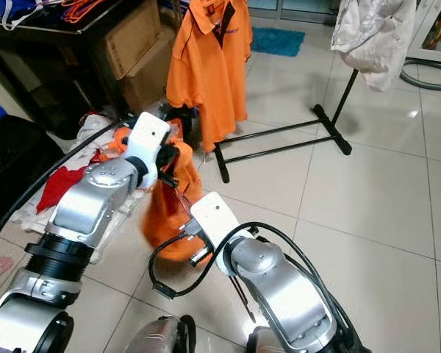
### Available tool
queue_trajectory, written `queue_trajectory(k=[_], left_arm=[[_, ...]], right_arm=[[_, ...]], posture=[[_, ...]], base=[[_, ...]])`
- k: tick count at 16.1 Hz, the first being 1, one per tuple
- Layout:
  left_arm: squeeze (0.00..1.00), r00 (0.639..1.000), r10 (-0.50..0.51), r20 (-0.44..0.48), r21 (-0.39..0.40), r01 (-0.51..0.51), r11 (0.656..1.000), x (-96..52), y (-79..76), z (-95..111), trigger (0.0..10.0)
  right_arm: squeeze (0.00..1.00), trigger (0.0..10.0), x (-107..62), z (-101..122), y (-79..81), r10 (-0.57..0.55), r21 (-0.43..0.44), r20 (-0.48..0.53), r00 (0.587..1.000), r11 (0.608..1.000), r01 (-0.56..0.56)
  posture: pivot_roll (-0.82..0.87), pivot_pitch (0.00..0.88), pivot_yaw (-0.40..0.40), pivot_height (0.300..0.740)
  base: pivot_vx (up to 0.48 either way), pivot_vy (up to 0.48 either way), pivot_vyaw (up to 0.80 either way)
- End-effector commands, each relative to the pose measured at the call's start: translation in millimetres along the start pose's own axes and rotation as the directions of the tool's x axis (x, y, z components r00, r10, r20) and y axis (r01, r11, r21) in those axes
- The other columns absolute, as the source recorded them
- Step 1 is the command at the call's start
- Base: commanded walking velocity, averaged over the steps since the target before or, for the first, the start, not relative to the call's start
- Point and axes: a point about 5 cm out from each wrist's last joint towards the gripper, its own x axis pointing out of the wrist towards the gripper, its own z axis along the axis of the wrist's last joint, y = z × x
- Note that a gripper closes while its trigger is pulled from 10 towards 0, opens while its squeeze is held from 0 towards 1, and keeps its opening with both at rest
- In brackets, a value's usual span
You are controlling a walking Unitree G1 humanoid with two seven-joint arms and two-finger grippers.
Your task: Hang hanger
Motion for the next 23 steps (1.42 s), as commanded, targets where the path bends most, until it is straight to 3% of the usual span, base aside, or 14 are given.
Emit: queue_trajectory(k=[1,2,5,8,10,12,14,17,20,21,23], left_arm=[[0.00,0.999,0.001,0.045,-0.027,0.000,1.000,-5.9,1.1,12.1,10.0],[0.00,0.998,0.000,0.063,-0.101,0.007,0.995,-9.5,1.1,22.3,10.0],[0.00,0.995,-0.013,0.098,-0.193,0.032,0.981,-18.1,-1.4,41.6,10.0],[0.00,0.995,0.019,0.102,-0.140,-0.004,0.990,-23.3,1.5,46.9,10.0],[0.00,0.996,0.046,0.078,-0.115,-0.037,0.993,-24.5,7.4,39.9,10.0],[0.00,0.996,0.072,0.046,-0.053,-0.069,0.996,-24.5,10.0,29.5,10.0],[0.00,0.995,0.093,0.026,-0.022,-0.093,0.995,-24.3,11.2,20.9,10.0],[0.00,0.997,0.051,0.049,-0.008,-0.051,0.999,-25.7,3.2,20.1,10.0],[0.00,0.996,0.020,0.084,0.074,-0.027,0.997,-23.0,-5.8,17.9,10.0],[0.00,0.994,0.032,0.101,0.093,-0.041,0.995,-21.5,-6.1,17.7,10.0],[0.00,0.991,0.040,0.124,0.152,-0.059,0.987,-23.4,-4.3,15.6,10.0]], right_arm=[[0.00,10.0,2.3,-0.8,1.8,-0.005,-0.003,-0.020,1.000,1.000,0.005],[0.00,10.0,5.7,-9.5,1.4,-0.017,-0.015,-0.071,0.997,1.000,0.016],[0.00,10.0,11.4,-21.8,5.4,-0.003,-0.014,-0.123,0.992,1.000,0.001],[0.00,10.0,14.0,-31.6,3.9,-0.008,-0.022,-0.163,0.987,1.000,0.005],[0.00,10.0,14.6,-45.5,-3.0,-0.027,-0.019,-0.208,0.978,1.000,0.023],[0.00,10.0,14.7,-60.0,-15.7,-0.075,0.032,-0.241,0.968,0.996,0.085],[0.00,10.0,14.2,-73.6,-33.7,-0.142,0.182,-0.253,0.957,0.964,0.192],[0.00,10.0,12.2,-79.4,-52.5,-0.191,0.525,-0.208,0.959,0.806,0.274],[0.00,10.0,14.3,-59.3,-52.0,-0.136,0.686,-0.081,0.987,0.711,0.154],[0.00,10.0,16.2,-49.1,-47.9,-0.104,0.751,-0.028,0.994,0.655,0.090],[0.00,10.0,14.7,-40.9,-49.8,-0.130,0.801,0.005,0.992,0.593,0.074]], posture=[[0.01,0.143,0.130,0.740],[0.01,0.143,0.130,0.740],[0.02,0.140,0.127,0.740],[0.02,0.135,0.122,0.740],[0.01,0.124,0.117,0.740],[0.01,0.112,0.115,0.740],[0.00,0.105,0.113,0.740],[0.00,0.104,0.111,0.740],[-0.01,0.113,0.114,0.740],[-0.01,0.115,0.108,0.740],[0.00,0.116,0.100,0.740]], base=[[0.000,0.000,0.00],[0.000,0.000,0.00],[0.000,0.000,0.00],[0.000,0.000,0.00],[0.000,0.000,0.00],[0.000,0.000,0.00],[0.000,0.000,0.00],[0.000,0.000,0.00],[0.000,0.000,0.00],[0.000,0.000,0.00],[0.000,0.000,0.00]])
